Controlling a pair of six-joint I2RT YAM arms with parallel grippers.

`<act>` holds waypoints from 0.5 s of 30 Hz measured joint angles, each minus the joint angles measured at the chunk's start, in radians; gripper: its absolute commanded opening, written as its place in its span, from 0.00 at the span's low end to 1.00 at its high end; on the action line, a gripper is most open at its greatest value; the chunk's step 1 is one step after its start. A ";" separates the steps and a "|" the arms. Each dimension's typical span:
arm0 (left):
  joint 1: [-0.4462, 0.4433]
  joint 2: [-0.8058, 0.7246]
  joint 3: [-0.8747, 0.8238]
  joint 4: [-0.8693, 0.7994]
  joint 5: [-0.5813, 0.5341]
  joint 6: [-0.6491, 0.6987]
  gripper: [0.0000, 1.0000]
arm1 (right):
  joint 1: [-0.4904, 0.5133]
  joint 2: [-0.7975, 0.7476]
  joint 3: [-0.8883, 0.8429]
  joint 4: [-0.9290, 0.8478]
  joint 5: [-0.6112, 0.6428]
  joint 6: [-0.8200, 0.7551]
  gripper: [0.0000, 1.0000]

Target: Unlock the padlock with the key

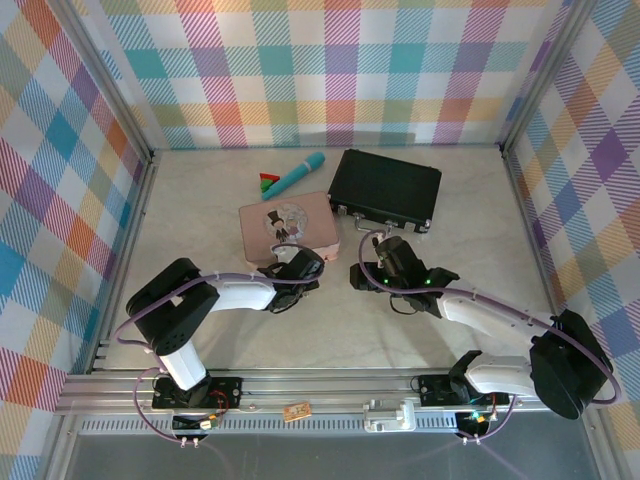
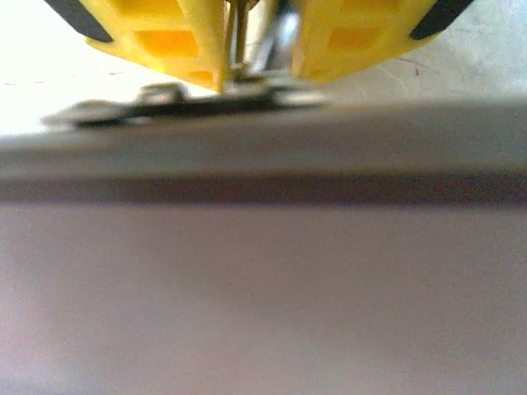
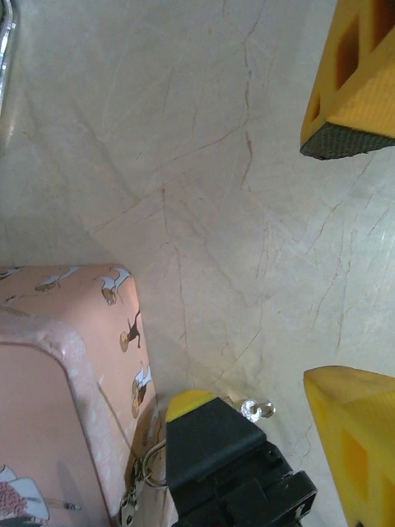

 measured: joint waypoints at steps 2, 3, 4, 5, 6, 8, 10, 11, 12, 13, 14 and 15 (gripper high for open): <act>0.000 0.006 0.000 0.028 0.009 -0.001 0.09 | -0.004 0.002 -0.011 0.012 -0.014 0.004 0.67; 0.000 0.008 0.000 0.045 0.015 -0.008 0.06 | -0.008 0.005 -0.016 0.018 -0.024 0.003 0.67; -0.002 0.009 -0.001 0.048 0.019 -0.012 0.03 | -0.011 0.009 -0.018 0.021 -0.032 0.004 0.67; -0.003 0.009 -0.004 0.052 0.023 -0.015 0.00 | -0.014 0.014 -0.020 0.026 -0.043 0.004 0.67; -0.003 0.008 -0.008 0.057 0.023 -0.020 0.00 | -0.016 0.020 -0.021 0.030 -0.050 0.003 0.67; -0.003 -0.002 -0.026 0.076 0.024 -0.034 0.00 | -0.026 0.036 -0.021 0.049 -0.074 0.004 0.68; -0.003 -0.023 -0.051 0.088 0.032 -0.050 0.00 | -0.040 0.059 -0.021 0.074 -0.099 0.007 0.70; -0.003 -0.036 -0.066 0.095 0.038 -0.061 0.00 | -0.050 0.075 -0.021 0.091 -0.117 0.011 0.70; -0.003 -0.050 -0.080 0.099 0.042 -0.071 0.00 | -0.063 0.094 -0.020 0.111 -0.139 0.020 0.71; -0.003 -0.062 -0.093 0.101 0.047 -0.082 0.00 | -0.076 0.113 -0.020 0.129 -0.160 0.025 0.71; -0.003 -0.078 -0.108 0.106 0.054 -0.095 0.00 | -0.091 0.139 -0.016 0.152 -0.188 0.031 0.71; -0.003 -0.094 -0.123 0.110 0.062 -0.108 0.00 | -0.106 0.170 -0.011 0.179 -0.216 0.039 0.71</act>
